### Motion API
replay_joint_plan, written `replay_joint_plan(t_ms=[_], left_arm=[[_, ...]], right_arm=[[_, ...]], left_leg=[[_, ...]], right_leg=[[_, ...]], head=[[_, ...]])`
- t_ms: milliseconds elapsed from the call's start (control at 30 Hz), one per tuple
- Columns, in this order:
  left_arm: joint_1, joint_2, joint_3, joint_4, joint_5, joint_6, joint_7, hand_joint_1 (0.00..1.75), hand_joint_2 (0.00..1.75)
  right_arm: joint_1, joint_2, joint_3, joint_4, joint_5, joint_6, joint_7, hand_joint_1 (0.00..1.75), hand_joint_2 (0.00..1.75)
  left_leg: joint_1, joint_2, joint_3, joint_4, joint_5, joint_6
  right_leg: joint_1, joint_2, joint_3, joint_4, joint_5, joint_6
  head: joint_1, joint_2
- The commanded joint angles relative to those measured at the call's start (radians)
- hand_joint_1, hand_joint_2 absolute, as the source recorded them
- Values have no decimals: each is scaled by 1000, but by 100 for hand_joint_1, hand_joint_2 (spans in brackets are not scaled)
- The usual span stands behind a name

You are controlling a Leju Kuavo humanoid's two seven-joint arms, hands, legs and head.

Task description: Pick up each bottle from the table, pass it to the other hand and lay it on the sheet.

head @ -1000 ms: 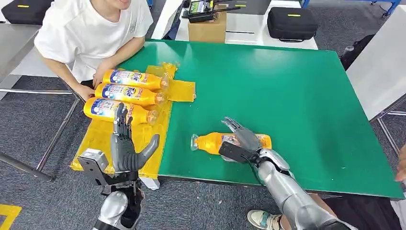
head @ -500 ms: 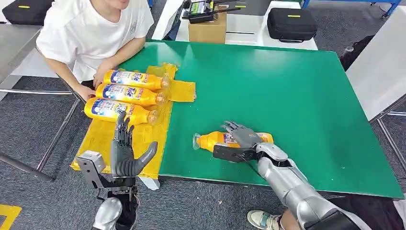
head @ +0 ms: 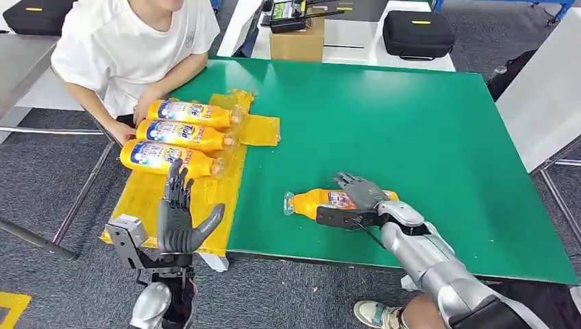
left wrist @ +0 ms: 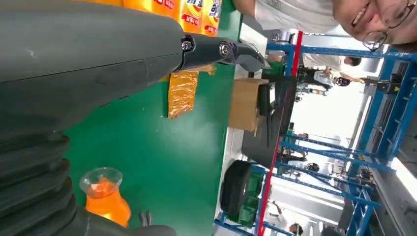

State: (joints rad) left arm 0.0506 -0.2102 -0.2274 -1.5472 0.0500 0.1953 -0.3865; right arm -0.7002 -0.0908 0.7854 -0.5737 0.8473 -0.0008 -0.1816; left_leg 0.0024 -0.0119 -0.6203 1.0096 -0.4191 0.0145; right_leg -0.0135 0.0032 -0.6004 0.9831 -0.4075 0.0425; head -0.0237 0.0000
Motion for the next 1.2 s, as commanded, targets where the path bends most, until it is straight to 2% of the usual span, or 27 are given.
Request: replay_joint_plan(t_ms=[33, 233, 367, 567, 767, 933, 967, 1000, 1200], left_arm=[[-25, -1, 29, 6, 10, -13, 9, 0, 175], [-36, 3, 25, 12, 14, -20, 10, 0, 175], [-29, 5, 19, 5, 19, -31, 13, 0, 175], [-20, 13, 21, -17, 28, -52, 14, 0, 175], [-23, 14, 21, -12, 30, -55, 15, 0, 175], [-60, 13, 25, 54, 50, -53, 26, 0, 175], [-65, 13, 23, 65, 53, -54, 25, 0, 175], [-66, 13, 21, 69, 58, -56, 21, 0, 175], [-62, 15, 18, 65, 61, -55, 17, 0, 175]], right_arm=[[-52, -79, 67, -21, -3, 12, 35, 0, 175], [-10, -106, 52, -10, -17, 15, 48, 0, 175], [-30, -120, 63, -7, 1, 13, 61, 0, 175], [-65, -149, 67, -37, -20, 72, 52, 0, 175], [-63, -148, 69, -36, -20, 71, 53, 0, 175], [-14, -115, 47, -14, -90, 47, -27, 0, 175], [-11, -108, 52, -2, -91, 49, -29, 143, 175], [-15, -102, 60, 14, -90, 52, -31, 175, 175], [-33, -95, 64, 39, -99, 64, -43, 175, 175]], left_leg=[[-1, 0, 2, 0, -1, 0], [0, -2, 2, 0, -1, 0], [-1, -1, 2, 0, 0, 0], [-1, 0, 1, 0, 0, 0], [-1, 2, 2, 0, -1, -1], [0, 0, 4, -1, -1, -1], [-1, 0, 3, -1, -1, -1], [0, 0, 6, -2, -1, -1], [0, 2, 5, -1, -1, -1]], right_leg=[[0, -1, 2, 1, -1, -1], [0, -2, 3, -1, -1, -1], [0, -1, 2, -1, -1, -1], [-1, -1, 1, 0, -1, -1], [-1, 1, 2, 0, -1, -1], [0, -1, 4, -1, -1, -2], [0, 0, 3, -1, -1, -1], [0, -1, 6, -2, -1, -2], [0, 0, 4, -1, -1, -2]], head=[[0, 0], [0, 0], [0, 0], [0, 0], [0, 0], [0, 0], [0, 0], [0, 0], [0, 0]])
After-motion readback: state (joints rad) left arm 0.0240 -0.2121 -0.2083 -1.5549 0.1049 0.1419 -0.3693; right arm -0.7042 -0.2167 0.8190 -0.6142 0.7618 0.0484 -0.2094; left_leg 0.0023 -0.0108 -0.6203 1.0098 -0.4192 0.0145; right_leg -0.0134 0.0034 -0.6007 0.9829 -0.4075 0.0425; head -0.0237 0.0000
